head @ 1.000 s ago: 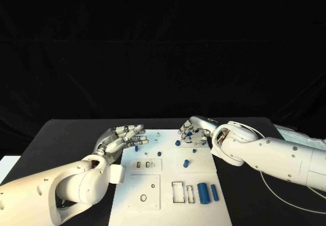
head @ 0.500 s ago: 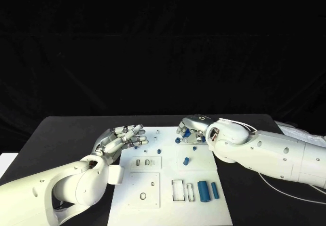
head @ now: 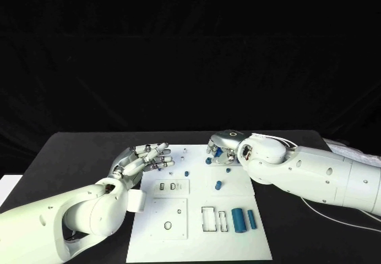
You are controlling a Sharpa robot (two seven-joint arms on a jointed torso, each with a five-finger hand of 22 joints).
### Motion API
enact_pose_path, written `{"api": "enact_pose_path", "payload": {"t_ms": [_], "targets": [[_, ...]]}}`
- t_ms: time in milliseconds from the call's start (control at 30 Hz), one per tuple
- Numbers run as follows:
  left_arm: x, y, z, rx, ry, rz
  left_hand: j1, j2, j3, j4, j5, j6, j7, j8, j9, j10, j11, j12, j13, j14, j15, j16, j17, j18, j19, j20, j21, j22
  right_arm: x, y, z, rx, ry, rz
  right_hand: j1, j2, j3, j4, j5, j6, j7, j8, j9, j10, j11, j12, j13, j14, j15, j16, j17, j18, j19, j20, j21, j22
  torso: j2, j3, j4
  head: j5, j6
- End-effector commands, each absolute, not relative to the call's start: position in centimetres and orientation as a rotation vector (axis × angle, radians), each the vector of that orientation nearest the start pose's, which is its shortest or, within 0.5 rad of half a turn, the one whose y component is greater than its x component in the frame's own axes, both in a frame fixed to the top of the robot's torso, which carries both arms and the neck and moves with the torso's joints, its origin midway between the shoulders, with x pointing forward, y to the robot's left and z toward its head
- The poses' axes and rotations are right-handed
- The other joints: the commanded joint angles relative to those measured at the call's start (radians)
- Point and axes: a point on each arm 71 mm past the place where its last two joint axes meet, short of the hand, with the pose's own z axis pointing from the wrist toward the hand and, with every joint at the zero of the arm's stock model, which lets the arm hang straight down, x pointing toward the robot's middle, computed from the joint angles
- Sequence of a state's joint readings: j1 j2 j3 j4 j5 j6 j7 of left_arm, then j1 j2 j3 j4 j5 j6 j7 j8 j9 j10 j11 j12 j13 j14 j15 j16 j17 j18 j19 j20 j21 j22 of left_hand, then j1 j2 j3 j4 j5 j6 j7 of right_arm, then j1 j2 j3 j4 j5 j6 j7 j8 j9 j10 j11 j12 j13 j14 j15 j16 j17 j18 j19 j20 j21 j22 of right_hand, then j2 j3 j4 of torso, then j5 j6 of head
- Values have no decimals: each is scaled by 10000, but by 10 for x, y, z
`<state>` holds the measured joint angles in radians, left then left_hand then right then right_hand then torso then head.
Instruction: Assemble the parts on the task board
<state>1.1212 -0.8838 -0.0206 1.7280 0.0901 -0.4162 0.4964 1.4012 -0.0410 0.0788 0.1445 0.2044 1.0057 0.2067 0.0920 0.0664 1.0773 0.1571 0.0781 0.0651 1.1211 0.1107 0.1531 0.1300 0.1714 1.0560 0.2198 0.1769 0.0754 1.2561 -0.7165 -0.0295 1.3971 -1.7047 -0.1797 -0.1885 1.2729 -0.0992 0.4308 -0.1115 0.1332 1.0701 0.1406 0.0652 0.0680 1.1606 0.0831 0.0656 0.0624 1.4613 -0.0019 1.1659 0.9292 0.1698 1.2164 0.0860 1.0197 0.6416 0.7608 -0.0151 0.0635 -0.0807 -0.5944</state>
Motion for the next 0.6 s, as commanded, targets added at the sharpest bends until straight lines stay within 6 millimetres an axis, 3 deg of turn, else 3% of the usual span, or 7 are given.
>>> {"api": "enact_pose_path", "payload": {"t_ms": [33, 267, 367, 600], "targets": [[439, 175, -184, -12257, 13648, -16784, 0, 9, -21, -69, -48, 8, 64, -46, -16, 3, 34, -60, 4, 36, 27, -44, 18, 107, 82, -8, -40, -17, 519, -171, -169, -4284, 16886, 3787, 43, -70, 29, 112, -46, 45, -45, 17, 19, 69, -16, -14, 4, 437, 18, 116, 102, -134, 88, 15, 113, 105, 10, 6, 15, 3, -48], [440, 175, -184, -12268, 13652, -16771, 3, 14, -20, -76, -49, 4, 69, -54, -16, -1, 38, -68, 3, 37, 29, -50, 21, 107, 85, -7, -47, -20, 519, -167, -172, -4509, 17211, 3774, 52, -68, 76, 173, -45, 103, -73, 27, 27, 123, -27, -5, 7, 447, 7, 286, 292, -159, 116, 19, 285, 312, 18, 14, -2, 52, -72], [440, 175, -184, -12297, 13645, -16756, 0, 23, -25, -97, -61, -16, 93, -84, -18, -15, 53, -93, 3, 39, 37, -72, 33, 106, 96, -2, -70, -30, 519, -165, -173, -4592, 17316, 3824, 61, -61, 104, 200, -32, 129, -80, 29, 29, 152, -36, -2, 8, 446, 3, 333, 330, -164, 118, 17, 345, 375, 23, 17, -4, 154, -83], [441, 175, -184, -12345, 13647, -16714, -10, 33, -34, -112, -85, -36, 115, -113, -19, -26, 68, -112, 3, 42, 45, -93, 46, 104, 106, 3, -93, -40, 520, -160, -175, -4706, 17413, 3929, 99, -22, 185, 257, 0, 199, -81, 38, 38, 222, -50, 1, 9, 445, -15, 478, 484, -185, 146, 8, 511, 567, 26, 21, 8, 196, -186]]}}
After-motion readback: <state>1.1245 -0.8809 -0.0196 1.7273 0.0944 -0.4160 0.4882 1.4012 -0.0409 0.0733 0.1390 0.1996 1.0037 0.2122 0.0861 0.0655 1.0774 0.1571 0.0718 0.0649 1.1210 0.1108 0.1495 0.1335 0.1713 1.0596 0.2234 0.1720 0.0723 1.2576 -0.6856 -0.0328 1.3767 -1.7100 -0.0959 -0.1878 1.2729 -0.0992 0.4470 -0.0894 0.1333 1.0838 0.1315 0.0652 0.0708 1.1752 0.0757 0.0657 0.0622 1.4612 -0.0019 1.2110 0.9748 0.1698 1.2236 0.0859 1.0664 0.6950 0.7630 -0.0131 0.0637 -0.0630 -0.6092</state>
